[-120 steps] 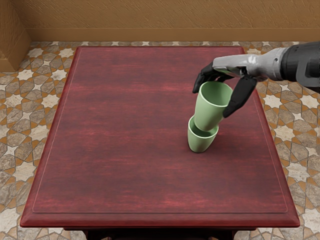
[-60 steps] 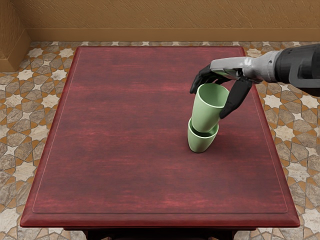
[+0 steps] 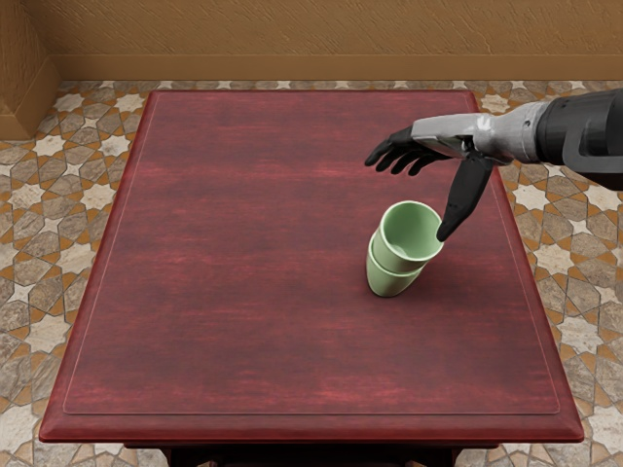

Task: Pick up cup and place in cup with right hand

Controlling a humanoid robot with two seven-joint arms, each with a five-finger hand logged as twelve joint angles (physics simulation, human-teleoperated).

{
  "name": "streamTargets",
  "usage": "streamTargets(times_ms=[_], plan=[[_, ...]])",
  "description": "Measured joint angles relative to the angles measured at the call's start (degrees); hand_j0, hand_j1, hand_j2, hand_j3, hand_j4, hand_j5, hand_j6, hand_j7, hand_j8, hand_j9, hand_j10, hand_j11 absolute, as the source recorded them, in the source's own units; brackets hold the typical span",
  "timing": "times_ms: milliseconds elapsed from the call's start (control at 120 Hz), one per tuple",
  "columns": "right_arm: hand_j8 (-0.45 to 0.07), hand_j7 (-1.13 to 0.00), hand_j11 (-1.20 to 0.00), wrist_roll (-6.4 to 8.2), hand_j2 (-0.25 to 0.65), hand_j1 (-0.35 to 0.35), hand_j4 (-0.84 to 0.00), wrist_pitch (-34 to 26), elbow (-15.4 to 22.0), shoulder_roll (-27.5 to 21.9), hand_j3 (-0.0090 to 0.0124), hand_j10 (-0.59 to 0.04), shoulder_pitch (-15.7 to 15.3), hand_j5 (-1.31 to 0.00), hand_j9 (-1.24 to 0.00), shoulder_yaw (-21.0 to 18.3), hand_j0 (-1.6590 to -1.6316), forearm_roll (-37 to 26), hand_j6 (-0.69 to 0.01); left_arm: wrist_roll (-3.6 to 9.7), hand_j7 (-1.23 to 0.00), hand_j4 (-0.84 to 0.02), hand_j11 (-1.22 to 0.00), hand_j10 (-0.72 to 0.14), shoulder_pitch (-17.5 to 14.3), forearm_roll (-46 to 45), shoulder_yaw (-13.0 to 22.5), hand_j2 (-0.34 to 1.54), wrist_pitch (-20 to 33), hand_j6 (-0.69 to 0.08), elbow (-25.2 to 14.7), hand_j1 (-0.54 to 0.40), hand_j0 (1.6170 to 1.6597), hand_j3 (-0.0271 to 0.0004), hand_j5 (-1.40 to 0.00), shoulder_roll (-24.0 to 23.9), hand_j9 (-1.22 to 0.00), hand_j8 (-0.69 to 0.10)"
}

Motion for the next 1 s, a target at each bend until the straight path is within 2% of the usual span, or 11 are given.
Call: streamTargets(times_ms=[275, 533, 608, 742, 850, 1000], plan=[[-0.180, -0.24, -0.24, 0.00, -0.034, -0.136, -0.183, -0.2, 0.0, 0.2, 0.0000, -0.181, 0.0, -0.24, -0.24, 0.2, -1.6580, 0.0, -0.182, 0.00, 0.00, 0.000, 0.00, 0.000, 0.0, 0.0, 0.0, 0.00, 0.0, 0.000, 0.0, 0.349, 1.6581, 0.0000, 0.00, 0.0, 0.00, 0.000], [-0.087, -0.11, -0.11, 0.00, -0.016, -0.249, -0.088, 0.1, 0.2, 0.2, 0.0000, -0.087, -0.3, -0.11, -0.11, 1.7, -1.6580, 0.6, -0.088, 0.00, 0.00, 0.000, 0.00, 0.000, 0.0, 0.0, 0.0, 0.00, 0.0, 0.000, 0.0, 0.349, 1.6581, 0.0000, 0.00, 0.0, 0.00, 0.000], [-0.071, -0.09, -0.09, 0.00, -0.013, -0.267, -0.072, 0.1, 0.1, 0.8, 0.0000, -0.071, -2.5, -0.09, -0.09, 5.0, -1.6580, 1.9, -0.073, 0.00, 0.00, 0.000, 0.00, 0.000, -0.8, 0.0, -0.1, 0.00, -0.2, 0.000, -0.1, 0.349, 1.6581, 0.0000, 0.00, 0.0, 0.00, 0.000], [-0.052, -0.07, -0.07, 0.00, -0.009, -0.290, -0.052, 0.3, -1.2, 1.4, 0.0000, -0.052, -7.0, -0.07, -0.07, 11.2, -1.6581, 5.8, -0.053, 0.00, 0.00, 0.000, 0.00, 0.000, -0.3, 0.0, 0.0, 0.00, -0.4, 0.000, -0.1, 0.349, 1.6581, 0.0000, 0.00, 0.0, 0.00, 0.000], [-0.042, -0.05, -0.05, 0.00, -0.007, -0.301, -0.043, 0.5, -2.7, 1.5, 0.0000, -0.042, -8.6, -0.05, -0.05, 12.9, -1.6581, 10.5, -0.043, 0.00, 0.00, 0.000, 0.00, 0.000, -0.3, 0.1, 0.0, 0.00, -0.2, 0.000, -0.1, 0.349, 1.6581, 0.0000, 0.00, 0.0, 0.00, 0.000], [-0.034, -0.04, -0.04, 0.00, -0.006, -0.311, -0.034, 0.8, -3.9, 1.6, 0.0000, -0.033, -9.3, -0.04, -0.04, 13.6, -1.6581, 16.0, -0.035, 0.00, 0.00, 0.000, 0.00, 0.000, -0.3, 0.0, 0.1, 0.00, -0.2, 0.000, -0.1, 0.349, 1.6581, 0.0000, 0.00, 0.0, 0.00, 0.000]])
